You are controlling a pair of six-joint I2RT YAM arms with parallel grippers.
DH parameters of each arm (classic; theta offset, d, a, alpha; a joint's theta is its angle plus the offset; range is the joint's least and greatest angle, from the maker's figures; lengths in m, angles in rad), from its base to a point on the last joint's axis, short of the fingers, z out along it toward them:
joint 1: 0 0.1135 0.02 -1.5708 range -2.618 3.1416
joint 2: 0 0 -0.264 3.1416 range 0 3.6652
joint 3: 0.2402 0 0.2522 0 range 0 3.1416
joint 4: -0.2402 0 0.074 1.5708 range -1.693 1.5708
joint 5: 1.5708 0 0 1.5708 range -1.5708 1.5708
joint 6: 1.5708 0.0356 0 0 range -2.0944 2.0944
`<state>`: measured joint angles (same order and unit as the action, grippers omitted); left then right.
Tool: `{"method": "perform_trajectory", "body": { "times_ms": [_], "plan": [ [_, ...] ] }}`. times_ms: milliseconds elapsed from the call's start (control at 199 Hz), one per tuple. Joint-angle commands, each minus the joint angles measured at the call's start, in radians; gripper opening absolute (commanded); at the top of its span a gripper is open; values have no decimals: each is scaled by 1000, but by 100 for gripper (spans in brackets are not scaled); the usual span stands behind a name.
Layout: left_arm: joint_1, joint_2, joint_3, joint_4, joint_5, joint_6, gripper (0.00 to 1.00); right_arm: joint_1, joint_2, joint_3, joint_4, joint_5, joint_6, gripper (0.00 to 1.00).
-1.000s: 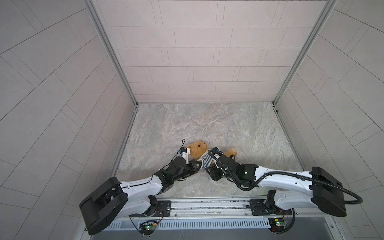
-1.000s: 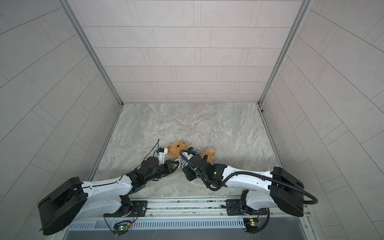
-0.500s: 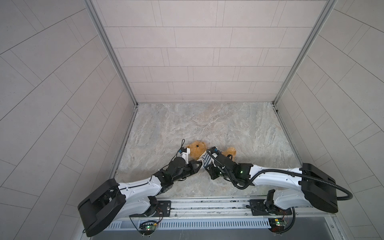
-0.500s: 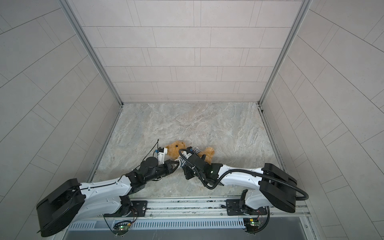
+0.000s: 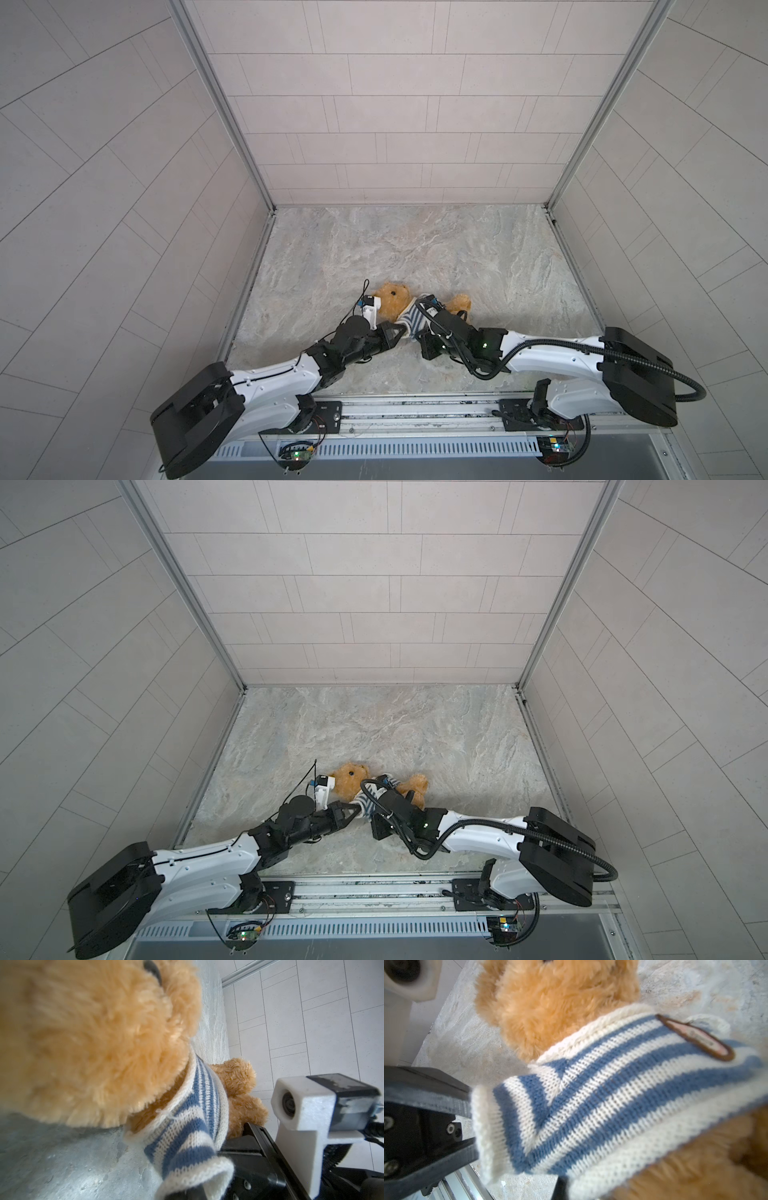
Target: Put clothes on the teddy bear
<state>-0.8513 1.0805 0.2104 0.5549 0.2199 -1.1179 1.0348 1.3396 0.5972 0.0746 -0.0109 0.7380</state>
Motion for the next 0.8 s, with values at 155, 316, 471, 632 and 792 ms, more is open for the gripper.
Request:
{"method": "perform_trajectory", "body": {
  "times_ms": [155, 316, 471, 632, 792],
  "plan": [
    [-2, -14, -10, -1, -5, 21, 0, -12, -33, -27, -64, 68, 4, 0],
    [-3, -19, -17, -3, -1, 20, 0, -12, -49, -38, -77, 87, 4, 0],
    [-1, -28, -20, -7, 2, 26, 0, -12, -50, -47, -80, 97, 2, 0],
    [2, -49, -25, -45, 27, 27, 0, -12, -55, -40, -91, 132, -15, 0],
    [3, -46, -23, -53, 92, 44, 0, -12, -44, -24, -82, 153, -23, 0]
  ]
}}
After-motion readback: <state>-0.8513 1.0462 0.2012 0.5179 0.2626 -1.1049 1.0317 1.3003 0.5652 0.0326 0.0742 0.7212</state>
